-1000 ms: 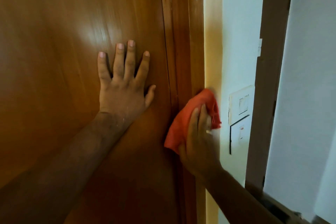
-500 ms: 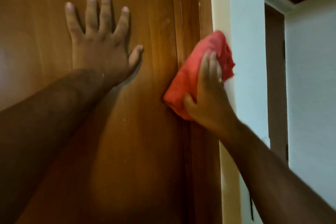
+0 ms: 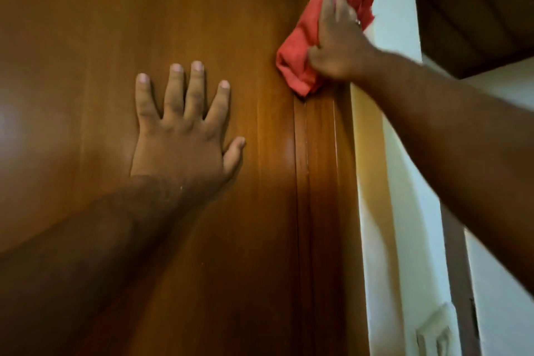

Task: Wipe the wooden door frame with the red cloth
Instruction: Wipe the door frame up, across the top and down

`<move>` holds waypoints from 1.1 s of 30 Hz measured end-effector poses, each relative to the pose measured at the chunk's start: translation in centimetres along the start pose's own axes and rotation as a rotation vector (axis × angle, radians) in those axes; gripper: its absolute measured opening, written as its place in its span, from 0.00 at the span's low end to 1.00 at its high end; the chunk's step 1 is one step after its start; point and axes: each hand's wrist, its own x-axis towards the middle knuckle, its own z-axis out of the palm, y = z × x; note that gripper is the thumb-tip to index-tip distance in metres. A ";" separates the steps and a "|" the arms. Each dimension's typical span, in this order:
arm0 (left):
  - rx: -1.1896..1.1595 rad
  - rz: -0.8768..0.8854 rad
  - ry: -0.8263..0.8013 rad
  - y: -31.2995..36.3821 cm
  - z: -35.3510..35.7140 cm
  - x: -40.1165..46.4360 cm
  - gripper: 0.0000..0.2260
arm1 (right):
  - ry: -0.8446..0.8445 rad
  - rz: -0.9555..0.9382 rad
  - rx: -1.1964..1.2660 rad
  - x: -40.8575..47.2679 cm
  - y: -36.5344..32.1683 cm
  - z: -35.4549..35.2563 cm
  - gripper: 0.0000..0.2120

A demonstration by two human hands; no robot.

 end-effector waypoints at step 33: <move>-0.028 0.030 -0.039 -0.6 -1.1 0.1 0.35 | 0.031 0.043 0.120 9.9 -0.6 -4.6 0.60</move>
